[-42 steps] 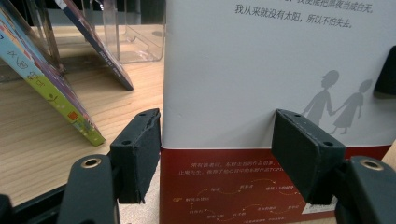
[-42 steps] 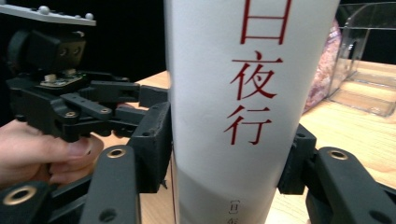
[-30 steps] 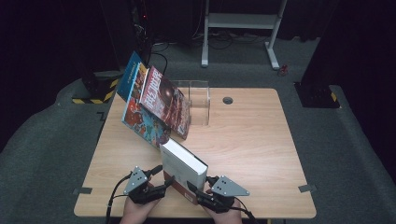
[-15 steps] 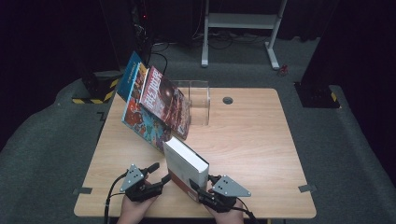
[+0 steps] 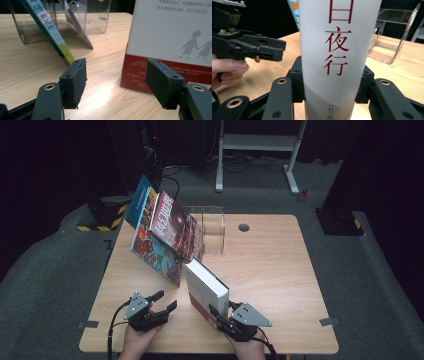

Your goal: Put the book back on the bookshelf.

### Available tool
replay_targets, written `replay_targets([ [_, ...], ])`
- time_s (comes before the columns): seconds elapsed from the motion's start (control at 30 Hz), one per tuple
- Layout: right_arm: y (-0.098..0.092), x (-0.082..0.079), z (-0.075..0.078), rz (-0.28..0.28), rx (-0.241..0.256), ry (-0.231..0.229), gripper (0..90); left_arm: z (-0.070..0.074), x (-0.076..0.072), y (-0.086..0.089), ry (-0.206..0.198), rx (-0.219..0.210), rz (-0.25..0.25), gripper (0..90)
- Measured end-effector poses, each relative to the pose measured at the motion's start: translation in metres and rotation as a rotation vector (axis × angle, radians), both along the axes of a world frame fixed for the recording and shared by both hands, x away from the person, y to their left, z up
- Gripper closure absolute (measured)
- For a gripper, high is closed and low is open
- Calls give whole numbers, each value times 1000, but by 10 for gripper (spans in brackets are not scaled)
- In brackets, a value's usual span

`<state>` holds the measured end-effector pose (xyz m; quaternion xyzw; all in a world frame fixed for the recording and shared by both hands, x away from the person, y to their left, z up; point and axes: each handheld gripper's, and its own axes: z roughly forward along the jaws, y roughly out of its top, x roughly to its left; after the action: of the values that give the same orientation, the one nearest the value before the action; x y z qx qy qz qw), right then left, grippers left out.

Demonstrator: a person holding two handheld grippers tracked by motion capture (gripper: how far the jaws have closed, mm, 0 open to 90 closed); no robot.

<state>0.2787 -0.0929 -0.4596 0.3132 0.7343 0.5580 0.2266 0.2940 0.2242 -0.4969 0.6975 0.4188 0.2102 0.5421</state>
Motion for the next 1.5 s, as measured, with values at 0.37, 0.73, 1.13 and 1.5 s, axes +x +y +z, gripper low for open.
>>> replay_targets([
  [0.37, -4, 14, 5, -45, -9, 1, 548, -5, 11, 16, 46, 62, 62, 340],
  [0.73, -9, 26, 5, -81, -1, -1, 548, -8, 36, 26, 102, 216, 78, 351],
  [1.13, -9, 37, 11, -108, -2, -11, 549, -27, 39, 66, 160, 327, 184, 355],
  [1.5, -9, 48, 23, -126, 9, -25, 550, -30, 44, 75, 223, 337, 237, 349],
])
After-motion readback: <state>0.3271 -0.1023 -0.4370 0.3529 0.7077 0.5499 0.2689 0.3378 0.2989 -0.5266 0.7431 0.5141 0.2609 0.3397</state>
